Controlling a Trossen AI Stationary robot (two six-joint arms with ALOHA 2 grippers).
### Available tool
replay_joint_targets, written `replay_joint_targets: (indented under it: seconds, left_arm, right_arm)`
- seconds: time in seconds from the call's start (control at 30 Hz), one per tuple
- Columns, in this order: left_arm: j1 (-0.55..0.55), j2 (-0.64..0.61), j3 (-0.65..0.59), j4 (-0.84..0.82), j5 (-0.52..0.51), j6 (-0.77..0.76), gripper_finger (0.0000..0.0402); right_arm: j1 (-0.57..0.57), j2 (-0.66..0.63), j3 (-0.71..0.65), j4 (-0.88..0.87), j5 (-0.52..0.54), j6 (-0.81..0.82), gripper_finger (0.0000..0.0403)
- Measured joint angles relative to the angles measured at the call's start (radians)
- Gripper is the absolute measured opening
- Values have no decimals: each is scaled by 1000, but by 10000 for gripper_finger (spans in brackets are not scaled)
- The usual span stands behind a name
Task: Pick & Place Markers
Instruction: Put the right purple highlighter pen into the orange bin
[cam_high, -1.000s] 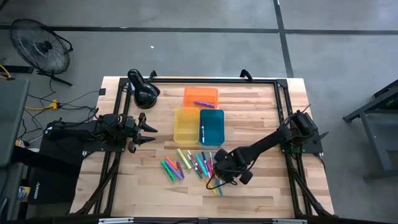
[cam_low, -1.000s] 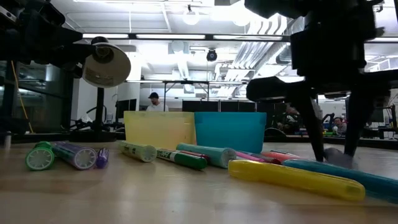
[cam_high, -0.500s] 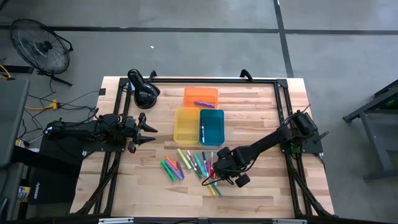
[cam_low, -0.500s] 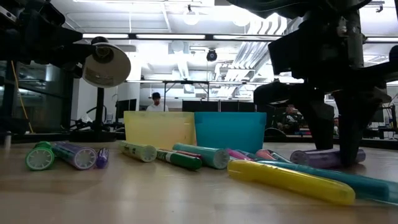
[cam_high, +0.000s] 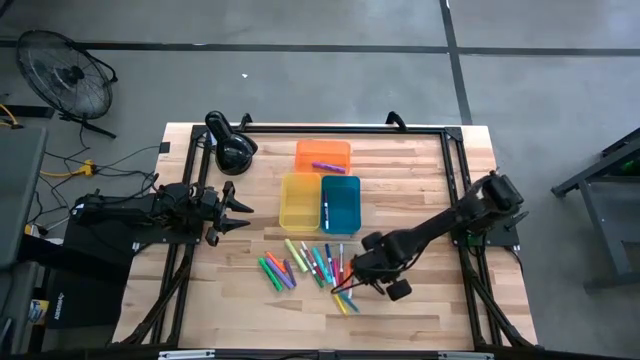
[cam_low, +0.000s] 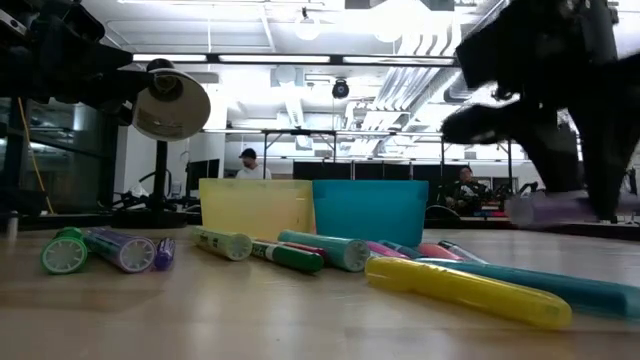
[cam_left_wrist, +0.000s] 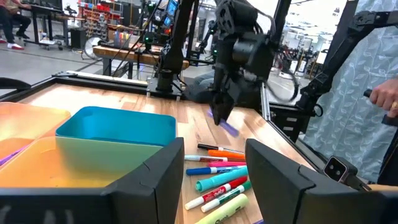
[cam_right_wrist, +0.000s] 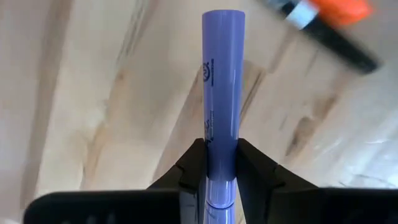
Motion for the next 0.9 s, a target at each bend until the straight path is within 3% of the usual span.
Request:
replay_joint_targets:
  seconds: [0.3, 0.5, 0.9]
  left_arm:
    - [0, 0, 0, 0, 0, 0, 170]
    - [0, 0, 0, 0, 0, 0, 170]
    - [0, 0, 0, 0, 0, 0, 170]
  right_arm:
    - [-43, -157, 2, -22, 208, 57, 53]
    - [-111, -223, 3, 46, 331, -5, 53]
    - [-362, -221, 3, 338, 283, -252, 53]
